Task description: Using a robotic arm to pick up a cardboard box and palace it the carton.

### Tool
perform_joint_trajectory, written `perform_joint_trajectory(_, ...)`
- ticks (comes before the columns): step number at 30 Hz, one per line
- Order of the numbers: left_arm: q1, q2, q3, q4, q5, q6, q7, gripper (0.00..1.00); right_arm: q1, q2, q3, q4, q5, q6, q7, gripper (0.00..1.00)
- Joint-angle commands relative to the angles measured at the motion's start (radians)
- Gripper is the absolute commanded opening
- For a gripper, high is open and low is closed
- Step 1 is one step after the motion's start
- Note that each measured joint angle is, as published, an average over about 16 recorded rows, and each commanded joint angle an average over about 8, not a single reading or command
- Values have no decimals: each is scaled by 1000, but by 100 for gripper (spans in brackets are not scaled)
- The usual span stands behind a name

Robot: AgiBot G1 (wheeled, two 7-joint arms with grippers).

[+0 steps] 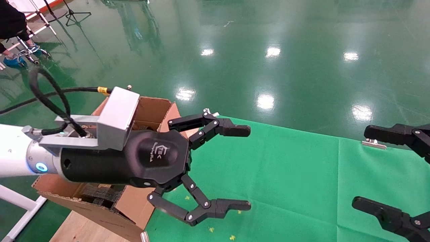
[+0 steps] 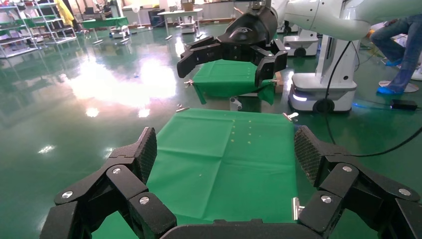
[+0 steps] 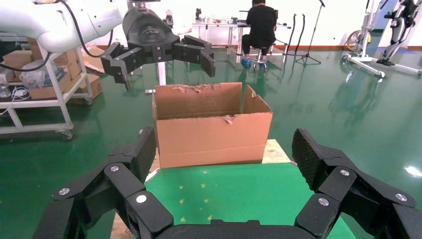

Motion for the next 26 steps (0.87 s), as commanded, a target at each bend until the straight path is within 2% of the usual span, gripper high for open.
perform_joint_trajectory(1, -4, 0, 2, 6, 2, 0, -2, 100, 0, 0, 0, 0, 0, 0, 0, 100)
perform_joint_trajectory(26, -18, 0, 9, 25, 12, 1, -7, 100, 0, 0, 0, 0, 0, 0, 0, 100)
